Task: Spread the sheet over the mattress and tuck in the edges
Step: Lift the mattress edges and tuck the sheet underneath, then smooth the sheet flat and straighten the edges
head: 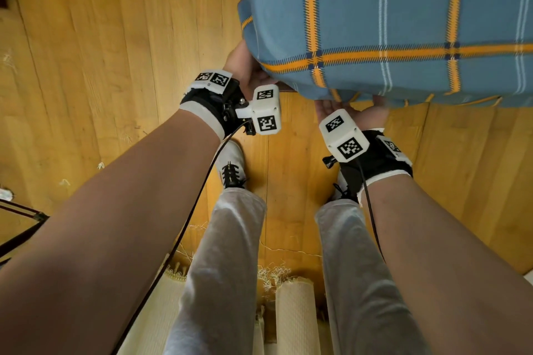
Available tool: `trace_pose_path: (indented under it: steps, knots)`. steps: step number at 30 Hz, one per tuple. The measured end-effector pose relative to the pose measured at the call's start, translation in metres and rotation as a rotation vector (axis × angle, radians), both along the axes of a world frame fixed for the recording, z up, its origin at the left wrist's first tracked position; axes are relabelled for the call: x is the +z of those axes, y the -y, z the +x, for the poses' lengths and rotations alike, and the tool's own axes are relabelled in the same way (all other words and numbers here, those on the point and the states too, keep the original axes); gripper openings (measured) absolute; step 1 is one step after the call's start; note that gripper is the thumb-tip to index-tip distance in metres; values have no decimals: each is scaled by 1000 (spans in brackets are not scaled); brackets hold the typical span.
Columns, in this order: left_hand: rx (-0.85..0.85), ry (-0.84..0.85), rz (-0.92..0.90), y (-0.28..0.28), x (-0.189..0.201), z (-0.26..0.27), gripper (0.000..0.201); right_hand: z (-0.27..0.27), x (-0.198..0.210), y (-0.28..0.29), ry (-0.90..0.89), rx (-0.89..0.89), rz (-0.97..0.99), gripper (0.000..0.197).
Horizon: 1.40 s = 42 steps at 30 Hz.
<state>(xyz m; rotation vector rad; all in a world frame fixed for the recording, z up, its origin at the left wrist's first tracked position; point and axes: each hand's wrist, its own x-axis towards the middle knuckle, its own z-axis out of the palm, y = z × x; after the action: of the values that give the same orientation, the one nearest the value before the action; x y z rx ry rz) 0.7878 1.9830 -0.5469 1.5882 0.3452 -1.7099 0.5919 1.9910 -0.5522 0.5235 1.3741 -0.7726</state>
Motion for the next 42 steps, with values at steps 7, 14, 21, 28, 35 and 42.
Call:
trace_pose_path:
  steps: [7,14,21,28,35,42]
  knots:
    - [-100,86,79,-19,4,17,14,-7,-11,-7,-145,170,-40,47]
    - [-55,101,68,-39,60,14,14,-5,36,-10,-198,356,37,48]
    - [-401,270,178,-53,213,13,27,-6,218,14,-251,788,-66,41]
    - [-840,587,-58,-3,428,-9,31,-37,438,74,-531,1251,-309,32]
    - [-1010,836,-309,55,569,-45,37,-98,571,88,-838,1384,-551,45]
    - [-1253,1000,-449,82,634,-109,40,-183,617,66,-882,996,-560,55]
